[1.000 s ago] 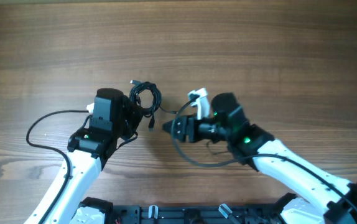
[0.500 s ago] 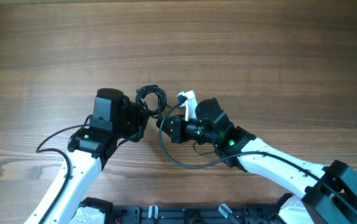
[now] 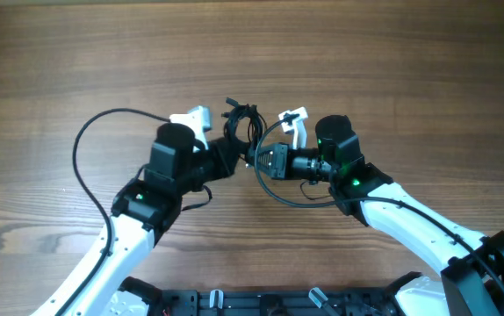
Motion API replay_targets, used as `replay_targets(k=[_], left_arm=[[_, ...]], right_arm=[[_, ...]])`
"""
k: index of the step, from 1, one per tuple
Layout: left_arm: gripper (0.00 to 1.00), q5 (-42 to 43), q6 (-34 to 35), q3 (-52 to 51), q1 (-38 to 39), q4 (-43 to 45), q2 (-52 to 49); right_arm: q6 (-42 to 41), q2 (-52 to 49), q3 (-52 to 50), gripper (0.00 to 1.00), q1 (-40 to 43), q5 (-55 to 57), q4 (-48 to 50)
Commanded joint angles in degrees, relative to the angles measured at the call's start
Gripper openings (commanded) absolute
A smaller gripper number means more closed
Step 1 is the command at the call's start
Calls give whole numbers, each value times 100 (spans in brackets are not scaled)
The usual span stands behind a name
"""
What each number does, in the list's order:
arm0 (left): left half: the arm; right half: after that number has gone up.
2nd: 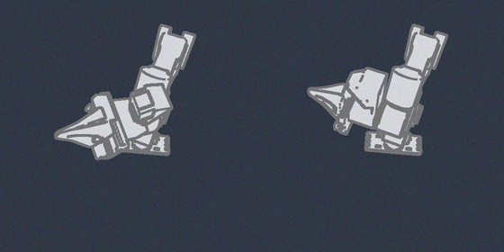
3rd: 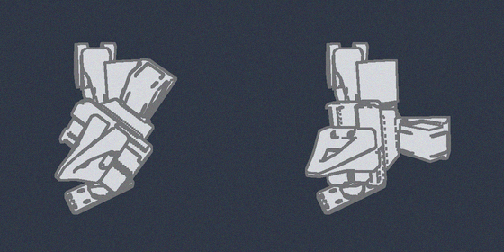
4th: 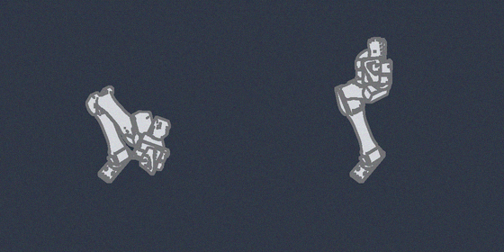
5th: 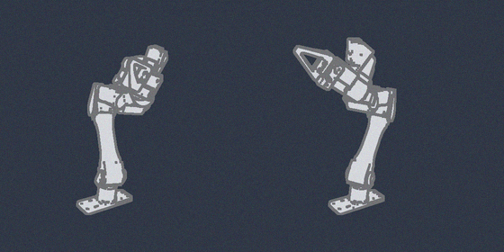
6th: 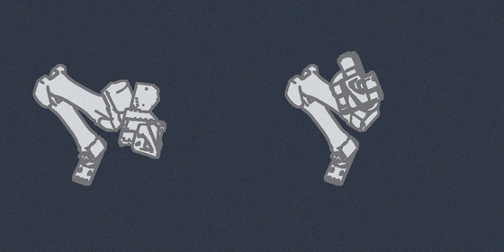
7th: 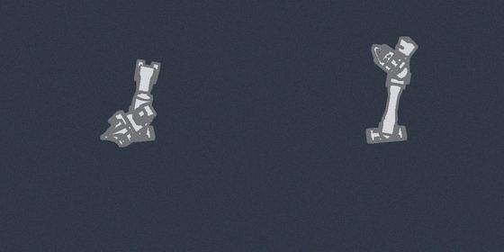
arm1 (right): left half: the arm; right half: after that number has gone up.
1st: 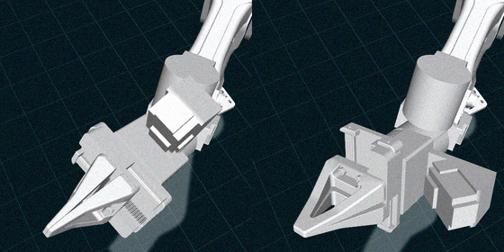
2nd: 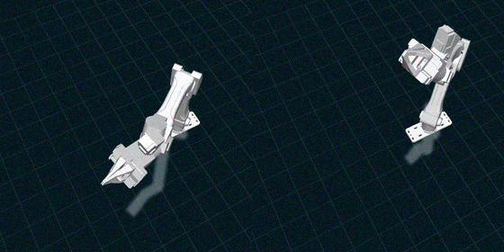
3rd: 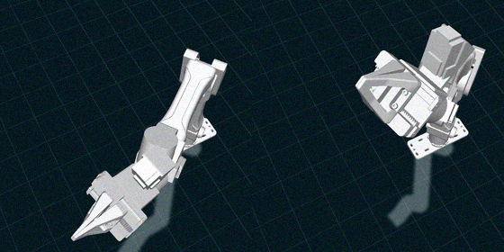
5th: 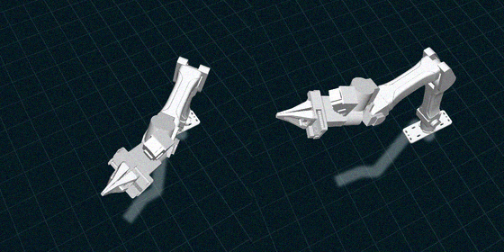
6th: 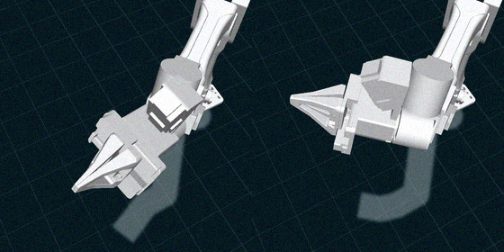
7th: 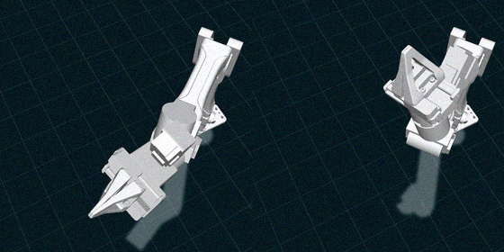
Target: Untangle cables
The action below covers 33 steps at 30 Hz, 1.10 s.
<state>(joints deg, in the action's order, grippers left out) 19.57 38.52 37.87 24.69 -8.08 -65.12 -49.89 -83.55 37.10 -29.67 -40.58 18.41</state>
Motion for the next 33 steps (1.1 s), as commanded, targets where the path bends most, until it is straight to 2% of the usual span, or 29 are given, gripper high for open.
replay_targets(k=[1,6,10,11,12,13,14,15,16,18,20,21,23,24,25,28,31,33], left_arm=[[4,699,-1163,39,614,-129,83],[4,702,-1593,39,645,-490,83],[4,699,-2188,39,645,-876,83],[4,699,-2188,39,643,-898,83],[4,691,-2181,39,643,-870,83],[4,647,-1985,39,612,-772,83],[4,461,-1574,39,560,-662,83],[4,151,-960,39,466,-575,85],[4,-131,-505,39,358,-542,85],[4,-684,949,39,-57,-546,90],[4,-745,2610,39,-584,-575,90],[4,-743,3080,39,-713,-595,90],[4,-745,4478,39,-973,-590,90],[4,-699,5595,39,-1032,-610,90],[4,-691,6186,39,-1027,-625,90],[4,-411,7287,39,-1016,-636,87],[4,-328,7715,39,-990,-636,87],[4,-313,7936,39,-859,-634,87]], right_arm=[[-343,90,46,4,85,562,192],[-505,90,46,4,459,387,177],[-905,90,46,5,713,55,240],[-946,90,46,10,715,57,245],[-1012,90,46,26,713,4,249],[-977,90,46,36,713,-55,205],[-804,90,46,50,715,-70,146],[-551,90,46,78,715,-70,74],[-278,90,46,100,715,-70,0],[109,90,46,100,715,-63,-160],[754,90,44,100,702,-20,-428],[787,90,44,100,702,9,-553],[774,87,44,98,697,24,-726],[772,66,44,95,640,101,-728],[772,48,44,94,568,245,-719],[603,-57,44,93,136,828,-570],[109,-232,44,88,-372,1464,-173],[-511,-337,44,80,-614,1773,184]])
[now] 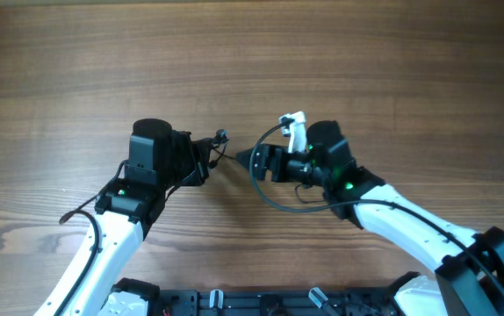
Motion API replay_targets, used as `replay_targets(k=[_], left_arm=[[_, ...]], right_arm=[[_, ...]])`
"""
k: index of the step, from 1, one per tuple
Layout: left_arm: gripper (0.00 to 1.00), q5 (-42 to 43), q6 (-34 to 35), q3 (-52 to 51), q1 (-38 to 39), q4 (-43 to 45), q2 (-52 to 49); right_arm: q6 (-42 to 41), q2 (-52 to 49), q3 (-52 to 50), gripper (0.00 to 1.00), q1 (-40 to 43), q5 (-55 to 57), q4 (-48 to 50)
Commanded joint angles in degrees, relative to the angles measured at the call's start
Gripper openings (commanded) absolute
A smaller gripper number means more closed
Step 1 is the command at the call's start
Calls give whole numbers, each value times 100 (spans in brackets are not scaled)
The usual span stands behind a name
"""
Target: Untangle cables
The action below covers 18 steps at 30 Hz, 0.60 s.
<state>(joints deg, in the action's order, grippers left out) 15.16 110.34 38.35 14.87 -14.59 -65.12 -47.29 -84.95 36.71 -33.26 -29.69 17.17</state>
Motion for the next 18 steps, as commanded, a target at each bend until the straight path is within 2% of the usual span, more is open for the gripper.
replay_targets(k=[1,3,5,9,10,13,14,15,18], left_arm=[[4,129,789,-9,175,17,87],[4,131,1034,-9,289,17,90],[4,129,1349,-9,391,17,87],[4,129,1464,-9,564,20,87],[4,129,1462,-9,595,22,90],[4,127,1440,-9,601,17,90],[4,98,1296,-9,586,17,87],[4,-63,715,-9,568,20,90],[4,-448,-1812,-9,455,20,90]], right_arm=[[-999,-240,83,76,-341,778,463],[-1360,-343,83,69,-492,1043,616],[-1593,-472,83,66,-621,1202,682],[-1569,-627,83,52,-804,1274,772],[-1572,-632,83,43,-804,1338,772],[-1279,-634,83,4,-717,1165,719],[-977,-625,83,4,-636,909,645],[-597,-590,83,4,-428,417,409],[184,-503,83,4,328,-1139,-57]])
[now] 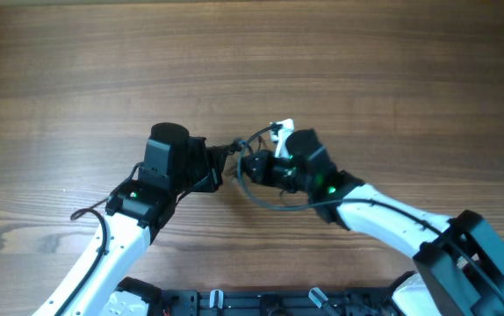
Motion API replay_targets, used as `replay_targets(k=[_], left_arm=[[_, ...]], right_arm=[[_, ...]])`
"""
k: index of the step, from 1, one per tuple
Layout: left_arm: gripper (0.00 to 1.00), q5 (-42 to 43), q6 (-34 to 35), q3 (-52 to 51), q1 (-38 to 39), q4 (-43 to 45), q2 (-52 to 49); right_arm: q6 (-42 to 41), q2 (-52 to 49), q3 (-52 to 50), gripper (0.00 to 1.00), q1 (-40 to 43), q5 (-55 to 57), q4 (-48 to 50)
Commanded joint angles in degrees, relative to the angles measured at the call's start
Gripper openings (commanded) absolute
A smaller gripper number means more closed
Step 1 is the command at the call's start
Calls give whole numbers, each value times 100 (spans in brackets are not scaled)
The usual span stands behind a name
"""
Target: Untangle cables
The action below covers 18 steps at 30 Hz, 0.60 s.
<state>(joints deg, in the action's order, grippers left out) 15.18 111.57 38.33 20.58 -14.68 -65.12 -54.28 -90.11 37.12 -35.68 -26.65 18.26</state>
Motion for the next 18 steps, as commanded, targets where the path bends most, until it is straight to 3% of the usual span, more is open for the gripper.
replay_targets(k=[1,4,6,7,8,11,13,15,18], left_arm=[[4,-503,-3018,-7,-125,35,83],[4,-315,-5141,-7,-103,28,66],[4,-2,-5801,-7,-103,35,66],[4,103,-5949,-7,-103,35,61],[4,105,-5971,-7,-105,46,61],[4,157,-6105,-7,-105,442,63],[4,557,-6690,-7,-105,925,63],[4,1073,-7291,-9,-105,1294,61],[4,1248,-7405,-7,-105,1381,61]], right_arm=[[973,11,42,4,876,-2157,-140],[977,11,42,4,1517,-3237,-22],[922,11,42,5,1720,-3469,223],[929,11,42,12,1757,-3493,417],[953,11,42,25,1755,-3458,603],[1513,11,42,28,1755,-3276,592],[1641,11,42,57,1755,-2986,398],[1655,11,42,65,1755,-2863,310],[944,11,42,68,1753,-2863,328]])
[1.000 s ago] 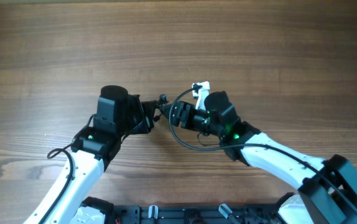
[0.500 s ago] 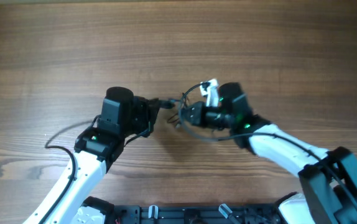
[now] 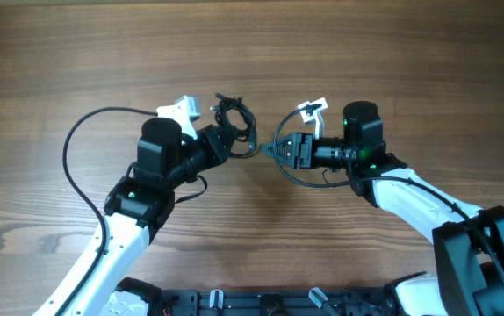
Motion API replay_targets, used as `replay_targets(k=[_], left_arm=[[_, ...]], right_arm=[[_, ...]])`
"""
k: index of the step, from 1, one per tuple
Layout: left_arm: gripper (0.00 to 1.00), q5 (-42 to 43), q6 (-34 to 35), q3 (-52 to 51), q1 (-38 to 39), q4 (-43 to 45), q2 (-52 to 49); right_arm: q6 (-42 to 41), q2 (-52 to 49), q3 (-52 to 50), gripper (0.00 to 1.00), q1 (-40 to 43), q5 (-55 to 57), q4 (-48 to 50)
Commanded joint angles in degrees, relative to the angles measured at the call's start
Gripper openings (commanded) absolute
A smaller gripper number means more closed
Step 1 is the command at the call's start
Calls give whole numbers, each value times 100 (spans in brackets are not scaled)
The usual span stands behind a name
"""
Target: Untangle cables
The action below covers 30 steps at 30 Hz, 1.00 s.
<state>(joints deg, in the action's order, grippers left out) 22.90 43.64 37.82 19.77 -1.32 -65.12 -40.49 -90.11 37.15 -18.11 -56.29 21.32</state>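
Note:
A tangled black cable bundle (image 3: 235, 118) lies at the table's middle, right at the tip of my left gripper (image 3: 227, 139), which looks shut on it. One white plug (image 3: 180, 108) lies just left of the bundle, and a long black cable loop (image 3: 69, 156) sweeps out to the left. My right gripper (image 3: 272, 150) points left toward the bundle, shut on a black cable. That cable curls under the right wrist as a small loop (image 3: 309, 182) and ends at a second white plug (image 3: 312, 109). A thin strand (image 3: 257, 151) runs between the two grippers.
The wooden table (image 3: 392, 53) stretches around the cables on all sides. A black rail (image 3: 261, 303) runs along the front edge between the bases of the arms.
The grippers were nearly touching low at the centre. Now they stand further apart and further back. The right wrist has swung right, and the left plug and long loop show again.
At first both grippers met at the bundle, a white plug on each side. Then the left gripper stood drawn back to the left with a gap between them. Then they were close together again. Now they are apart, bundle at the left gripper.

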Motion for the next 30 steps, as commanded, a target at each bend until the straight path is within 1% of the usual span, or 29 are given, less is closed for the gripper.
replay_targets(k=[1,2,3,5,6,7,9,11,12,14,15,19,21,22,24,25,27,28,30], left_arm=[[4,531,-610,44,-22,33,61],[4,601,-614,44,-22,31,61],[4,686,-671,44,-22,31,61],[4,885,-1333,44,39,28,61],[4,874,-1480,44,70,33,61],[4,874,-1475,44,68,33,61],[4,879,-1473,44,70,31,61],[4,879,-1473,44,70,33,61],[4,879,-1475,44,70,35,61],[4,872,-1473,44,20,57,63],[4,879,-1453,44,-63,68,63],[4,879,-999,44,-466,46,61],[4,876,-1001,44,-595,28,61],[4,879,-1246,42,-629,26,61],[4,885,-2293,42,-599,-74,61],[4,887,-2968,42,-570,-254,61],[4,1016,-3587,42,-564,-511,61],[4,1298,-3858,42,-564,-562,61],[4,1980,-4310,42,-562,-511,61]], right_arm=[[-623,11,39,69,-9,101,74],[-752,11,39,70,-28,101,140],[-1134,11,39,70,-63,98,337],[-1705,11,39,68,-149,98,671],[-1991,11,39,64,-278,70,859],[-2013,11,39,60,-369,79,870],[-2011,11,39,57,-579,125,868],[-1915,11,39,45,-798,310,863],[-1749,9,39,35,-890,457,828],[-1104,9,39,16,-979,713,610],[-855,9,39,10,-964,846,382],[-420,11,39,7,-817,988,-129],[-291,11,39,4,-732,776,-157],[-295,11,42,4,-658,603,-118],[-334,11,42,4,-376,-52,122],[-557,11,42,4,-120,-496,376],[-1281,11,42,4,326,-1130,837],[-1572,11,42,4,485,-1445,1104],[-1976,11,42,4,575,-1580,1410]])
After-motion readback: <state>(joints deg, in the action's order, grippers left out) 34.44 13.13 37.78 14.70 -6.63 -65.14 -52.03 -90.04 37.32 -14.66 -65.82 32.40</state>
